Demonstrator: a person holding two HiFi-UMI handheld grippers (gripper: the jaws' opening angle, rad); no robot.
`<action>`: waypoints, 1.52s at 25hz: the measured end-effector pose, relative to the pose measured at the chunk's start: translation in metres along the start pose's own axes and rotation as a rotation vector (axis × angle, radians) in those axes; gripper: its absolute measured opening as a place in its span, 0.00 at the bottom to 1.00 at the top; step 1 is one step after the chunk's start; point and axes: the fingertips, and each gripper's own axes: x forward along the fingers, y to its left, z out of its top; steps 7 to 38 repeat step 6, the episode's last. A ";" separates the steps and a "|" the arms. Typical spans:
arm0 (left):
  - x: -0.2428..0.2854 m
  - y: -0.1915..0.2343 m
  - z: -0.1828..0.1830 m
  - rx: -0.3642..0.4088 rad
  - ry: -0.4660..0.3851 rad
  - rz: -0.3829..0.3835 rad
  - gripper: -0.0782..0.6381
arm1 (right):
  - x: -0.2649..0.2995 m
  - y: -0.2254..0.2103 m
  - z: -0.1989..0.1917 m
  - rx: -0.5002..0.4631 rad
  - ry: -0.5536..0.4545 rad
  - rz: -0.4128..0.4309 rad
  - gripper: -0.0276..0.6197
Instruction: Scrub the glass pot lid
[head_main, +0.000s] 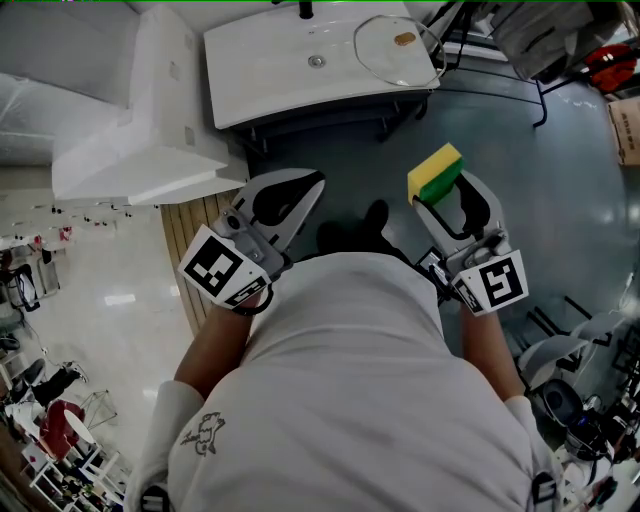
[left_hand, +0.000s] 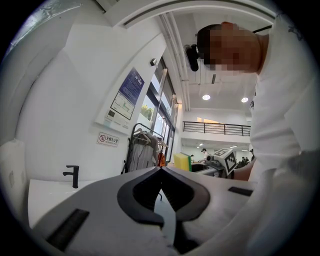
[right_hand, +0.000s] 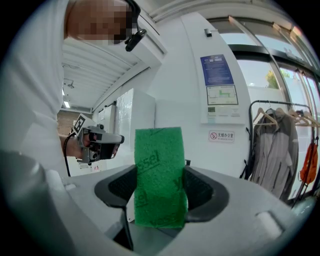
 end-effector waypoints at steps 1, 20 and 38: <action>0.001 -0.001 0.000 0.000 0.001 0.000 0.11 | -0.001 0.000 0.000 -0.001 -0.001 -0.001 0.49; 0.002 -0.009 -0.001 -0.001 0.001 0.002 0.11 | -0.010 0.000 -0.001 -0.003 -0.004 -0.001 0.49; 0.002 -0.009 -0.001 -0.001 0.001 0.002 0.11 | -0.010 0.000 -0.001 -0.003 -0.004 -0.001 0.49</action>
